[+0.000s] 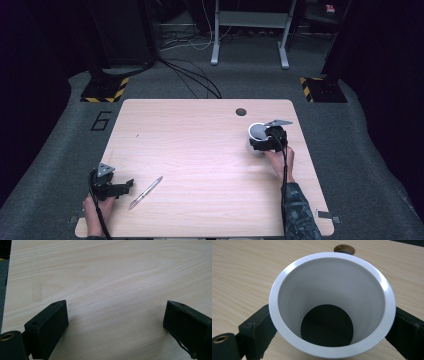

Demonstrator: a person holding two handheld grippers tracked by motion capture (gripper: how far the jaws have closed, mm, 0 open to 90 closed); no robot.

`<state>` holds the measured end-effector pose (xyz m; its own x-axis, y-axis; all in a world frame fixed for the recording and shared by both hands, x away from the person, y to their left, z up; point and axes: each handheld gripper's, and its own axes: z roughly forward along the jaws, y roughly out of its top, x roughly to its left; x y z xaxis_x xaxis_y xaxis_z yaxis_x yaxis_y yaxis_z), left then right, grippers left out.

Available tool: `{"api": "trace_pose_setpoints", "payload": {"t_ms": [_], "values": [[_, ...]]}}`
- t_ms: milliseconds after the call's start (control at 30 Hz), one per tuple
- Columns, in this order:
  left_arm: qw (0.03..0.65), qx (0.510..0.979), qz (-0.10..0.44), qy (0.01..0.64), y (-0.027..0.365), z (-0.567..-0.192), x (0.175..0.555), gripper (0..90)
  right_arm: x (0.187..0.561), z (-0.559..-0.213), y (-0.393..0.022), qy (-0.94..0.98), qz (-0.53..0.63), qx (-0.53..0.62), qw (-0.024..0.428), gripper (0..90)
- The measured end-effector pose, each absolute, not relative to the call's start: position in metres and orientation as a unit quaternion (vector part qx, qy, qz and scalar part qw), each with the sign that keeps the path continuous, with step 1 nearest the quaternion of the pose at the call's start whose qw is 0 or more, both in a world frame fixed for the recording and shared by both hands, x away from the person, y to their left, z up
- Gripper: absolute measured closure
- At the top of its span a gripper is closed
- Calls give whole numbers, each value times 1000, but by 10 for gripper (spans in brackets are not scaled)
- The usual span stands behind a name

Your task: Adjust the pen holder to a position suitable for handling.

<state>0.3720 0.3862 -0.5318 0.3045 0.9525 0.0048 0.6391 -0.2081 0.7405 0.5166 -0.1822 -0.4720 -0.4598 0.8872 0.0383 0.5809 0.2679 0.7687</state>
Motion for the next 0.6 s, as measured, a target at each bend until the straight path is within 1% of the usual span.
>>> {"api": "trace_pose_setpoints", "payload": {"t_ms": [600], "values": [[326,739,240,538,386,-532,372,59,502,-473,-120,806,386,414,176,61]]}}
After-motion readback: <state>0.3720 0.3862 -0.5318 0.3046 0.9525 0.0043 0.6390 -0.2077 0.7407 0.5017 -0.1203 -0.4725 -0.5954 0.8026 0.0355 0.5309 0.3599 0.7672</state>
